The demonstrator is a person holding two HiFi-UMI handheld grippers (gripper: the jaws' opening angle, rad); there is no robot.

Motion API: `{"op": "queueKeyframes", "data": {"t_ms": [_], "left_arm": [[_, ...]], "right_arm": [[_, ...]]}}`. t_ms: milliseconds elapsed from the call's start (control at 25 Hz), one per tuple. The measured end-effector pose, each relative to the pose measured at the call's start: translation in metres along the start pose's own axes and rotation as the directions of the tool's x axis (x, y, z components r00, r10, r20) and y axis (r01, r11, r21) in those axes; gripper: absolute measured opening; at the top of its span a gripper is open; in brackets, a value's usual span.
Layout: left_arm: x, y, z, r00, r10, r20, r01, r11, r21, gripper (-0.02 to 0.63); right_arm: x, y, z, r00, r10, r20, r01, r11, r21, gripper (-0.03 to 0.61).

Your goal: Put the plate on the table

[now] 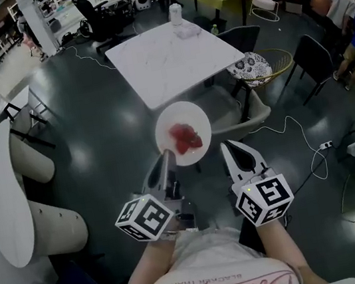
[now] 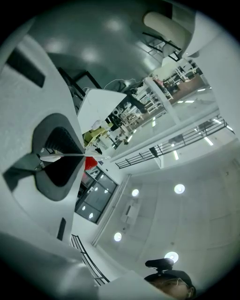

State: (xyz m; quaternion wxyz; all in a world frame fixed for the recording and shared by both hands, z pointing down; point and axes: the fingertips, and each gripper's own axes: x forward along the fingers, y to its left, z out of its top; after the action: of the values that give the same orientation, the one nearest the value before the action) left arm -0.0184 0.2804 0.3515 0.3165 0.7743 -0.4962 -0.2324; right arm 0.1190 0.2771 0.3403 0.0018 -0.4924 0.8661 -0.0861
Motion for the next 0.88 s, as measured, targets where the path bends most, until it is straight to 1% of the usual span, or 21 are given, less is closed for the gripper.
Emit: {"op": "queueKeyframes", "data": {"t_ms": [240, 440, 680, 880], "left_arm": [[0.006, 0.026, 0.026, 1.0, -0.015, 0.005, 0.015, 1.0, -0.005, 0.014], [0.015, 0.047, 0.044, 1.0, -0.008, 0.02, 0.009, 0.999, -0.038, 0.014], [0.038, 0.066, 0.055, 1.0, -0.003, 0.028, 0.005, 0.998, -0.059, 0.014], [0.072, 0.088, 0.066, 1.0, 0.004, 0.027, -0.002, 0.998, -0.064, 0.014]], "right_arm": [[0.035, 0.018, -0.004, 1.0, 0.016, -0.002, -0.016, 1.0, -0.009, 0.003], [0.063, 0.028, -0.007, 0.999, 0.036, -0.024, -0.036, 0.999, -0.022, 0.003], [0.096, 0.021, -0.012, 0.998, 0.045, -0.044, -0.046, 0.999, -0.026, 0.003], [0.137, 0.006, -0.014, 0.997, 0.061, -0.052, -0.063, 0.997, -0.033, 0.003]]}}
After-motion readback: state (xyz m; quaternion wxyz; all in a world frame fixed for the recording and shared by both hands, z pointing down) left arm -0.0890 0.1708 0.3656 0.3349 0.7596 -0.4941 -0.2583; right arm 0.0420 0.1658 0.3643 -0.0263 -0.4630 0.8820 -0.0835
